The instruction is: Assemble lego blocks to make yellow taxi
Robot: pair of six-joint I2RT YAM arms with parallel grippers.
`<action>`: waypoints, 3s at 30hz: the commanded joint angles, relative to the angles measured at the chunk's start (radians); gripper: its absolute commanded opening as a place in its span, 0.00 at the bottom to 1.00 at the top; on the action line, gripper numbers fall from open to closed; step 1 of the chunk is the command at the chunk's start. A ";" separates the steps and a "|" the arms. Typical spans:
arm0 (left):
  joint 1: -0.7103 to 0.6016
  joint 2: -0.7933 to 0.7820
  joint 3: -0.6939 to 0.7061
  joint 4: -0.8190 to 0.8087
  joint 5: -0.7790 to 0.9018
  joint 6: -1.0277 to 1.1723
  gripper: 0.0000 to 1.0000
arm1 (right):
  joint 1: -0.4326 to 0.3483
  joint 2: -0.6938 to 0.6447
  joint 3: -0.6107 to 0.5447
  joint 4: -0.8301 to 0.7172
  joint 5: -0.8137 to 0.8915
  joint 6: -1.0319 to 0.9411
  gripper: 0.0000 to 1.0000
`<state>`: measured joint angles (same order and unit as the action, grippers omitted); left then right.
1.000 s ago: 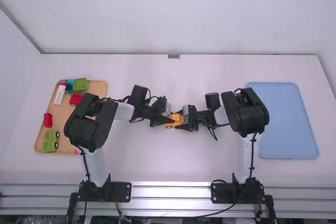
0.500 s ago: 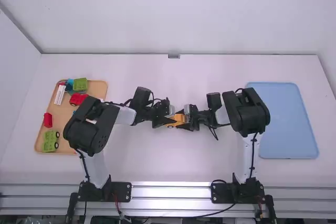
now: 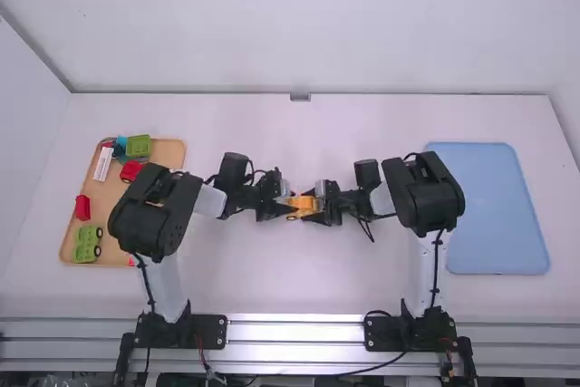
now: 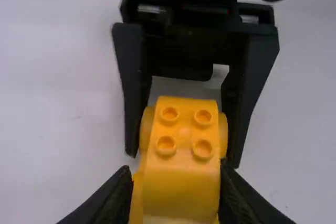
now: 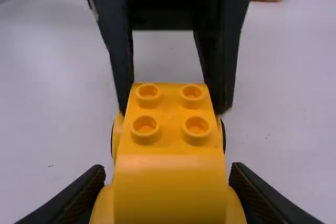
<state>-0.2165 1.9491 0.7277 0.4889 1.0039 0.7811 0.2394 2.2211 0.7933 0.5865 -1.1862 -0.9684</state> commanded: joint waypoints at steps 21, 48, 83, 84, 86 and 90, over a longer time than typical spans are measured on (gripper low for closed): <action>0.254 -0.287 -0.114 0.070 -0.264 -0.269 0.99 | -0.271 -0.534 0.039 -0.705 0.921 0.149 0.38; 0.213 -0.294 -0.114 0.102 -0.531 -0.504 0.99 | -0.833 -0.330 0.026 -0.280 0.872 0.531 0.73; -0.008 -1.232 -0.232 -0.489 -1.057 -0.675 0.87 | -0.239 -1.206 -0.086 -0.752 1.186 0.597 0.87; 0.010 -1.250 -0.250 -0.489 -1.039 -0.693 0.86 | -0.239 -1.222 -0.103 -0.736 1.186 0.614 0.86; 0.039 -1.279 -0.279 -0.489 -1.010 -0.722 0.83 | -0.239 -1.249 -0.129 -0.709 1.186 0.640 0.83; 0.120 -1.360 -0.360 -0.489 -1.004 -0.781 0.75 | -0.239 -1.322 -0.203 -0.636 1.186 0.713 0.76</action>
<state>-0.1299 0.6254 0.3992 -0.0032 -0.0265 0.0559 -0.0002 0.9386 0.6212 -0.0628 -0.0074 -0.3229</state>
